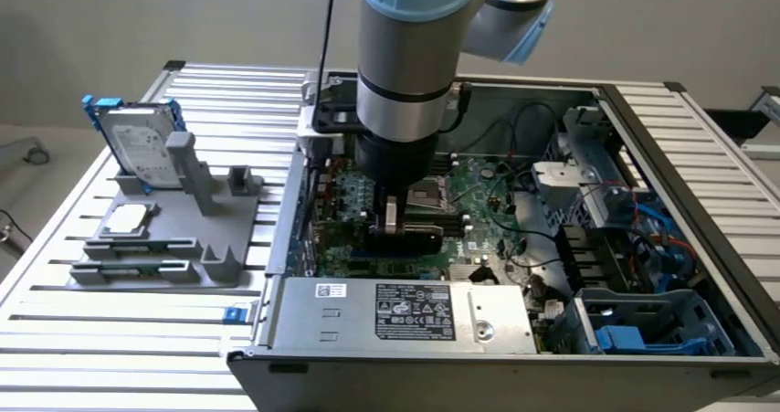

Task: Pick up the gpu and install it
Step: 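Insert the gpu into the slot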

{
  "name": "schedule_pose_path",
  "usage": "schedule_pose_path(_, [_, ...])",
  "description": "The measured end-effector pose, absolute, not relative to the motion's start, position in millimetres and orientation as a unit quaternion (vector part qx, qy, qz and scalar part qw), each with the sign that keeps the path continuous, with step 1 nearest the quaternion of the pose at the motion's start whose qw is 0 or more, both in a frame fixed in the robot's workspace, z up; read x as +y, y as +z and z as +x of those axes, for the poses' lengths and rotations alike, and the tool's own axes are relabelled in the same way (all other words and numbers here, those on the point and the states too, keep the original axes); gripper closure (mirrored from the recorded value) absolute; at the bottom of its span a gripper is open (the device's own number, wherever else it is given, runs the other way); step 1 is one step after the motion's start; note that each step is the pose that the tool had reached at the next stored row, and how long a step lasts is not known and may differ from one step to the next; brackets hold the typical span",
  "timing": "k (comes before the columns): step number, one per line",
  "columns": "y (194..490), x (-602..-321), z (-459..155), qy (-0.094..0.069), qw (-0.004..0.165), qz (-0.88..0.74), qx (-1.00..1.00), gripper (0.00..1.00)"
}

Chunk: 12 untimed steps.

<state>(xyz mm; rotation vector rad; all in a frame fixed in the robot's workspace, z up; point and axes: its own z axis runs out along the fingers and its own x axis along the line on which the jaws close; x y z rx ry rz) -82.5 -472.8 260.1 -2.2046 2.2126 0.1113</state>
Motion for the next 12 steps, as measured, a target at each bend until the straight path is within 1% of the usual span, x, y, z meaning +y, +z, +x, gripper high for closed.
schedule_pose_path(9, [260.8,-472.8,-82.8,0.038,0.009,-0.707,0.706,0.74])
schedule_pose_path(10, [262.7,-472.8,-82.7,0.037,0.01,-0.707,0.706,0.72])
schedule_pose_path(11, [264.9,-472.8,-82.6,0.037,0.01,-0.707,0.706,0.66])
schedule_pose_path(12, [267.1,-472.8,-82.5,0.037,0.01,-0.707,0.706,0.66])
